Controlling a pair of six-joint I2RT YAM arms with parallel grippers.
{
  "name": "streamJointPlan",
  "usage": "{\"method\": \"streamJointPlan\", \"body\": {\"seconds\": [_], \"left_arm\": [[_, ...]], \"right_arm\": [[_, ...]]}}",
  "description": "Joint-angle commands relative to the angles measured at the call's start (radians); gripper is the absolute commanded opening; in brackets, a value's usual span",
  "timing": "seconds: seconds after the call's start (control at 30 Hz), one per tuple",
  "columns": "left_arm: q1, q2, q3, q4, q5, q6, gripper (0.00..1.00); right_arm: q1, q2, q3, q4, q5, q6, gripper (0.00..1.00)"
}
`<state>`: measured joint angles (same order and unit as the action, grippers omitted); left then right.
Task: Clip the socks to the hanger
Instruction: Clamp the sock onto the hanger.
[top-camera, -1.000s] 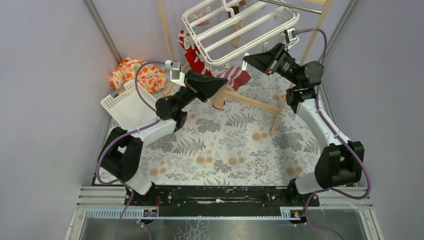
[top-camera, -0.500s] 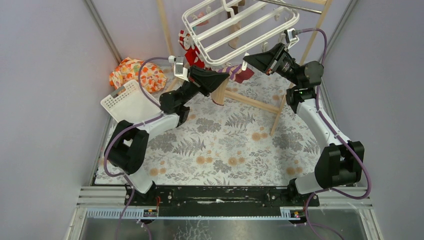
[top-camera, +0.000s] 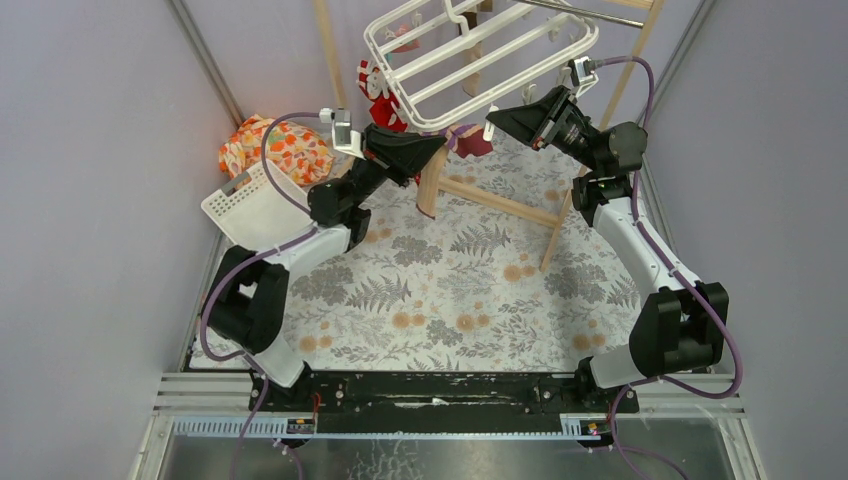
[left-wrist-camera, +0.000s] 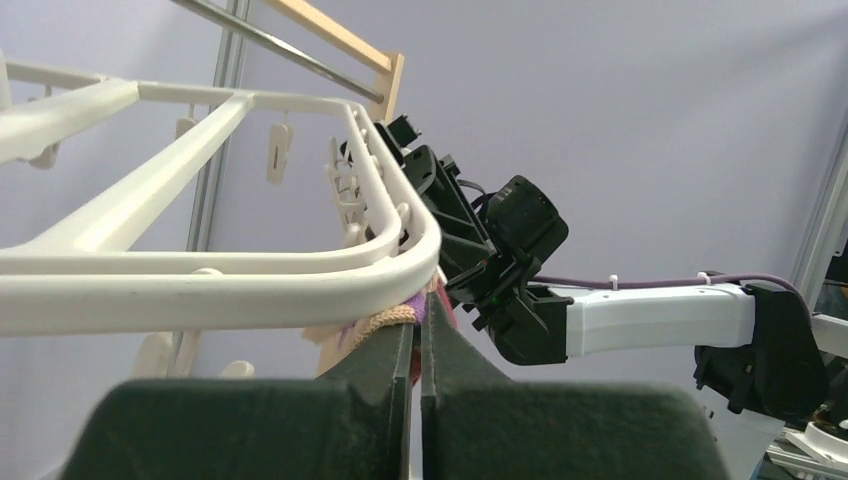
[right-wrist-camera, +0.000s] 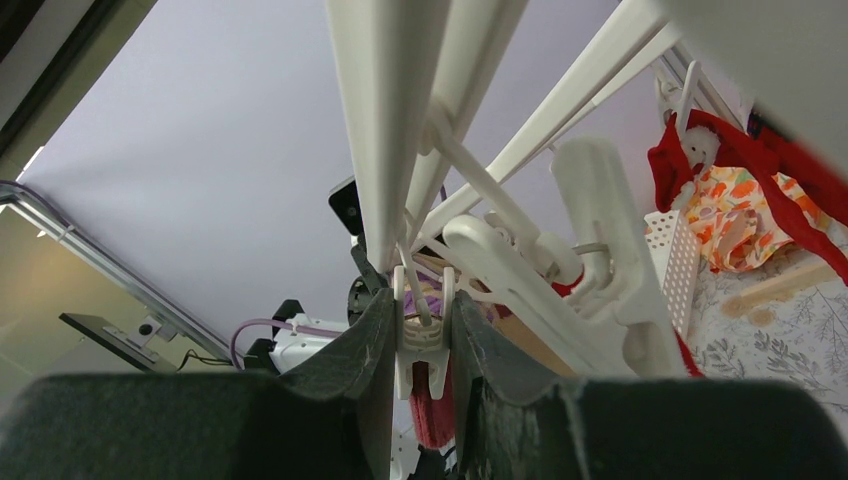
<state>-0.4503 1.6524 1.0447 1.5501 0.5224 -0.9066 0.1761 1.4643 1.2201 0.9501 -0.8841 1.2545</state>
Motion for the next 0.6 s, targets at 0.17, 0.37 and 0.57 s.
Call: {"method": "streamJointPlan", "body": {"seconds": [0.17, 0.37, 0.57], "left_arm": [[-0.013, -0.011, 0.024, 0.065, -0.037, 0.021, 0.0], [-0.044, -0.002, 0.022, 0.065, -0.037, 0.038, 0.0], [-0.056, -0.004, -0.002, 0.064, -0.054, 0.062, 0.0]], "right_arm": [[0.0, -0.038, 0.011, 0.018, -0.067, -0.008, 0.0], [-0.003, -0.034, 0.015, 0.012, -0.052, 0.001, 0.0], [-0.004, -0.019, 0.012, 0.061, -0.041, 0.055, 0.0]]}}
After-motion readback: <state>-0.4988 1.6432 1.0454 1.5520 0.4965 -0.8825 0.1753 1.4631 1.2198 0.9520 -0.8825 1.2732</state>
